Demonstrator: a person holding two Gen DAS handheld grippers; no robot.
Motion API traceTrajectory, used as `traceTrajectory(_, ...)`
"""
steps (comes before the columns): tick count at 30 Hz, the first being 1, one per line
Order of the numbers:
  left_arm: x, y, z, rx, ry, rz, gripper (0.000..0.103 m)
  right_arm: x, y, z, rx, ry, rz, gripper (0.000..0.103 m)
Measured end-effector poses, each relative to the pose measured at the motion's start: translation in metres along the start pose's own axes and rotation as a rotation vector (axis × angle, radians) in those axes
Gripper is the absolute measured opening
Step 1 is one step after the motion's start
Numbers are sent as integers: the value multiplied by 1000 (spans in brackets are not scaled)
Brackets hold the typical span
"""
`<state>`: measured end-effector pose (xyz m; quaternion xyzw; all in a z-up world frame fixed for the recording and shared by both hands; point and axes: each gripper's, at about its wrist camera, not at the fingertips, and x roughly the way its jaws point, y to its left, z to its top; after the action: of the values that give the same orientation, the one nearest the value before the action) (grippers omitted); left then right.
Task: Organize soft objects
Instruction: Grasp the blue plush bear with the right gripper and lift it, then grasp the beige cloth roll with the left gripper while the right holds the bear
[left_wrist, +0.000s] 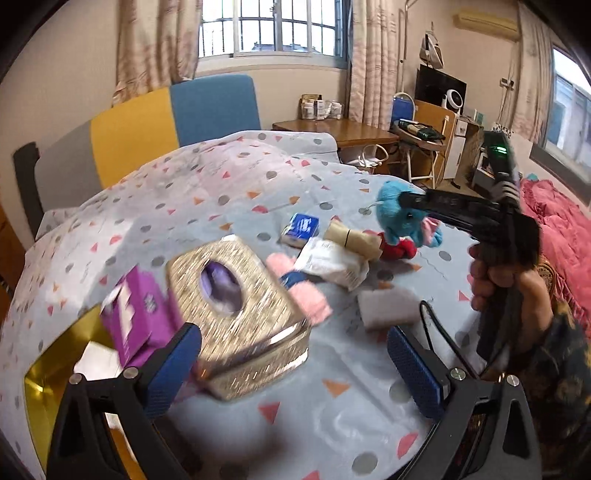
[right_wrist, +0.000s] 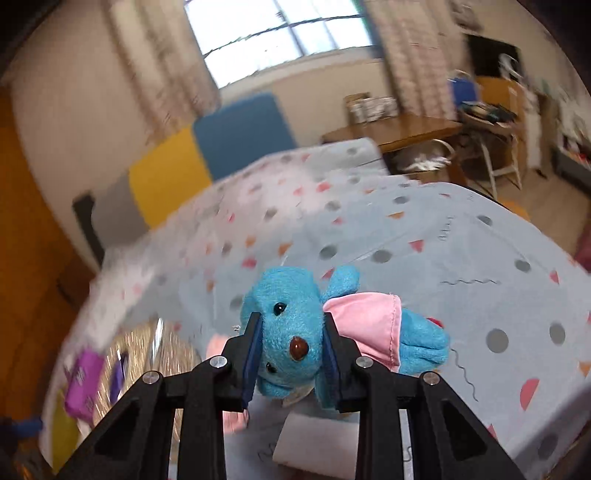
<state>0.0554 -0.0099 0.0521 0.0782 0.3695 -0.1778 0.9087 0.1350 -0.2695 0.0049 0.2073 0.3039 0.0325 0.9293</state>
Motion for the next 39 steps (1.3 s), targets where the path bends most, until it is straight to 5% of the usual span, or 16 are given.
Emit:
traceTrajectory(11,95,-42,55,77,142,-26,87,-16,-49,11,225,-62,21,30)
traceTrajectory(19,152,-61,71,-19,250,-120,83,-18,-75,7,339,-58,17,30)
traceTrajectory(25,195,-57,92,-196,307,-179,77,-24,-97,3,415,-80,1,30)
traceTrajectory(29,227,-56,108,-267,338,-177,63,-19,-105,2,456,-59,28,31)
traceTrajectory(39,298,-59,122,-360,463,-120,63,-16,-98,3,417,-35,61,32)
